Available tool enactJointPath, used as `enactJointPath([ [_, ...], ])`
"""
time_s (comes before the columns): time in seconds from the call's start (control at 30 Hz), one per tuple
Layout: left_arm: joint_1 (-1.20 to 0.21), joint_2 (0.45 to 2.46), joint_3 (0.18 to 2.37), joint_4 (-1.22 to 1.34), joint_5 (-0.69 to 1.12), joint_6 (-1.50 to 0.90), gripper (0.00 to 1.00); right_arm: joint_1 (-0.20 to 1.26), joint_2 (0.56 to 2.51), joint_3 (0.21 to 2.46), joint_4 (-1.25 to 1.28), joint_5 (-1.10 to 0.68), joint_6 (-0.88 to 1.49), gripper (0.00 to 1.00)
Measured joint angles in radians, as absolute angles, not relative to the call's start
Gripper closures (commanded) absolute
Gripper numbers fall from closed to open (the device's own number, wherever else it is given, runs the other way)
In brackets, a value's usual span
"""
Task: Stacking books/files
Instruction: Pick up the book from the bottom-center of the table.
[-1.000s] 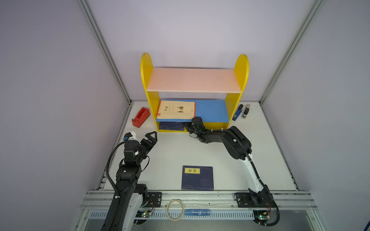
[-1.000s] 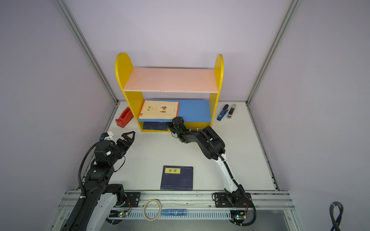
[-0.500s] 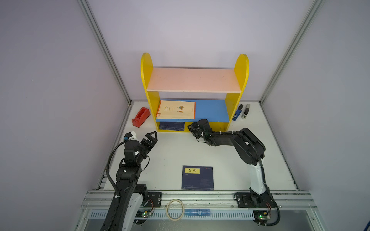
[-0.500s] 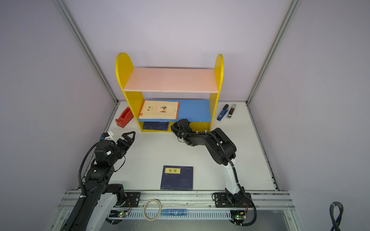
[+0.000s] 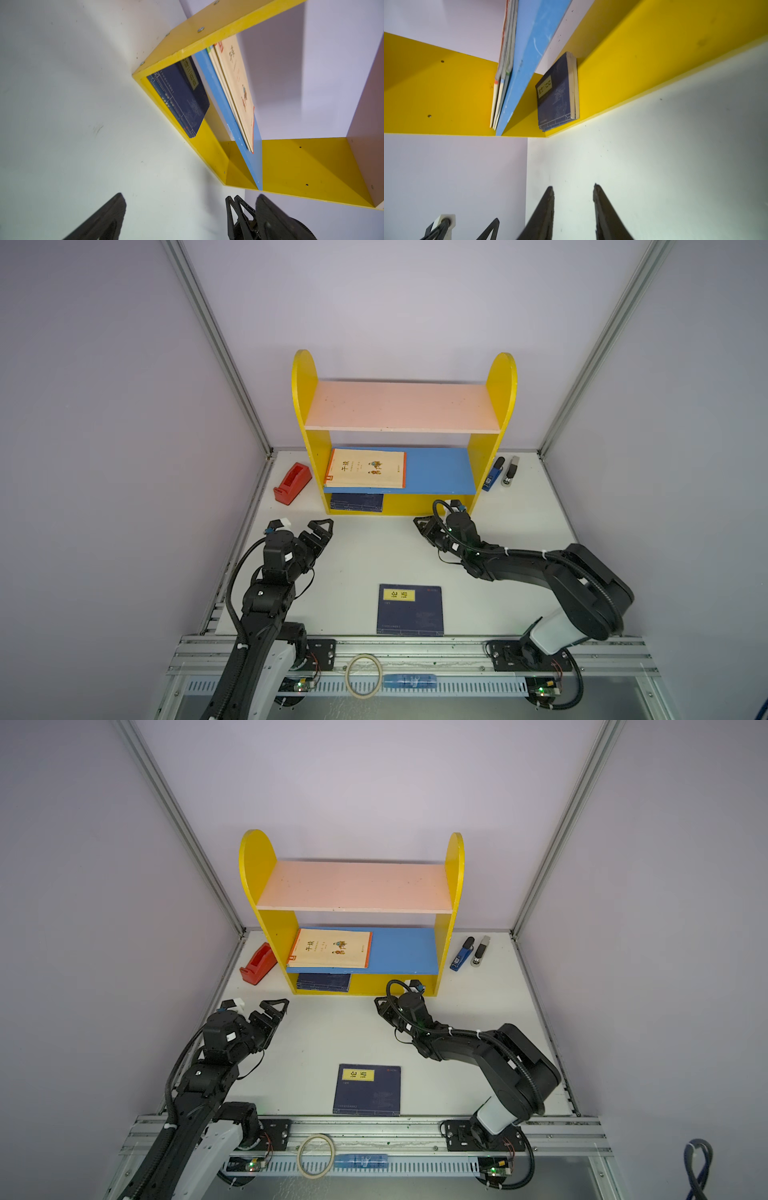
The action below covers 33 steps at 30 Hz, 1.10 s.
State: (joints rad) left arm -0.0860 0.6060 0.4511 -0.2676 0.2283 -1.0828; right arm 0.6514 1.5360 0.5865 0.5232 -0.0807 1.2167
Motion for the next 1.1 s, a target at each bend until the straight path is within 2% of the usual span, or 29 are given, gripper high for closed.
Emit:
enactJointPath([
  [0.27, -0.262, 0.537, 0.421, -0.41, 0.222, -1.118, 0.0, 0.652, 1.219, 0.381, 0.422, -0.076, 1.17, 0.56],
  [0.4, -0.361, 0.537, 0.439, -0.462, 0.222, -1.086, 0.0, 0.652, 1.04, 0.33, 0.281, -0.076, 1.134, 0.51],
  [0.6, -0.543, 0.545, 0.414, -0.483, 0.191, -1.06, 0.0, 0.652, 0.849, 0.291, 0.031, -0.097, 1.073, 0.5],
  [0.8, -0.655, 0.648, 0.403, -0.429, 0.125, -1.07, 0.01, 0.657, 0.758, 0.273, -0.159, -0.147, 1.037, 0.49],
  [1.1, -0.776, 0.824, 0.364, -0.306, 0.073, -1.109, 0.02, 0.727, 0.749, 0.24, -0.263, -0.209, 1.031, 0.49],
])
